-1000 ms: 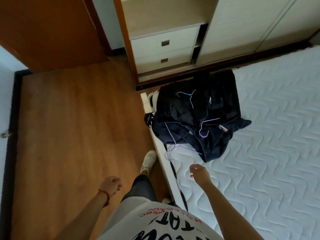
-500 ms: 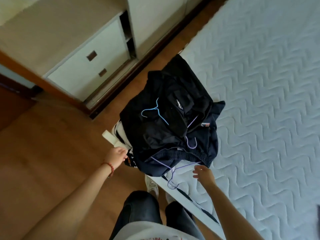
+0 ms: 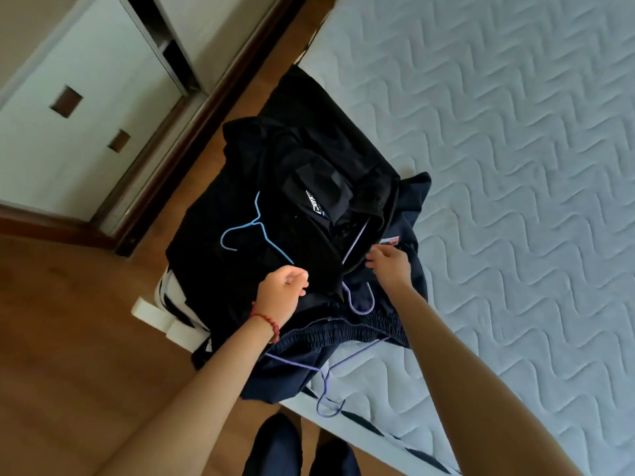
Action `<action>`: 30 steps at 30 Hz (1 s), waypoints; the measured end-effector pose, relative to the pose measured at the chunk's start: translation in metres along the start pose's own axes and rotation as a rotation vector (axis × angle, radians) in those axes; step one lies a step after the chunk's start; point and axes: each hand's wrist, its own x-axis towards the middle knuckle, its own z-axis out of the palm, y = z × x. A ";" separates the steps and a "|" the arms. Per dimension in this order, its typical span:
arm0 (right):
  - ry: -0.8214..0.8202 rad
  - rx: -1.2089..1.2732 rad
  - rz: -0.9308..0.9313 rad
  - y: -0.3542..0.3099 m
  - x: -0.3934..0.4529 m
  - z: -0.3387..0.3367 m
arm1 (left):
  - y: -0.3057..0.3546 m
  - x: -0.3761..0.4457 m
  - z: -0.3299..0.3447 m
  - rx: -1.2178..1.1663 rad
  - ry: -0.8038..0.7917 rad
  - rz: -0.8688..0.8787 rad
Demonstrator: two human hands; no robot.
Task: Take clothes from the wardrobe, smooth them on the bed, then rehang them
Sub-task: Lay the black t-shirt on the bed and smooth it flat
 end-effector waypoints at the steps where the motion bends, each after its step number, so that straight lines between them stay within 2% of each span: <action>1: -0.027 0.002 -0.001 -0.002 0.008 0.008 | -0.001 0.003 0.004 -0.022 0.018 0.001; 3: -0.058 -0.035 0.016 -0.003 0.020 0.022 | -0.006 0.009 0.006 -0.039 0.092 -0.015; 5: -0.046 -0.080 0.039 -0.001 0.030 0.034 | -0.014 0.018 0.002 -0.020 0.248 -0.063; 7: -0.014 -0.083 0.069 0.001 0.037 0.042 | -0.019 0.030 -0.006 -0.070 0.391 -0.169; 8: -0.009 -0.087 0.076 0.002 0.040 0.045 | -0.021 0.037 -0.009 -0.129 0.414 -0.225; 13: -0.064 -0.032 0.087 0.011 0.046 0.045 | -0.008 0.070 -0.009 -0.437 0.235 -0.448; 16: -0.070 -0.042 0.067 0.011 0.042 0.042 | 0.006 0.076 -0.004 -0.564 0.156 -0.460; 19: -0.073 -0.033 0.054 0.009 0.034 0.037 | 0.015 0.073 -0.003 -0.585 0.220 -0.397; 22: -0.070 -0.024 0.037 0.005 0.020 0.027 | 0.026 0.061 -0.011 -0.572 0.280 -0.241; 27: -0.043 0.029 -0.055 -0.024 -0.013 0.006 | 0.060 0.021 -0.037 -0.331 0.352 0.117; 30: -0.037 0.055 -0.154 -0.057 -0.035 -0.007 | 0.080 -0.004 -0.059 -0.228 0.389 0.242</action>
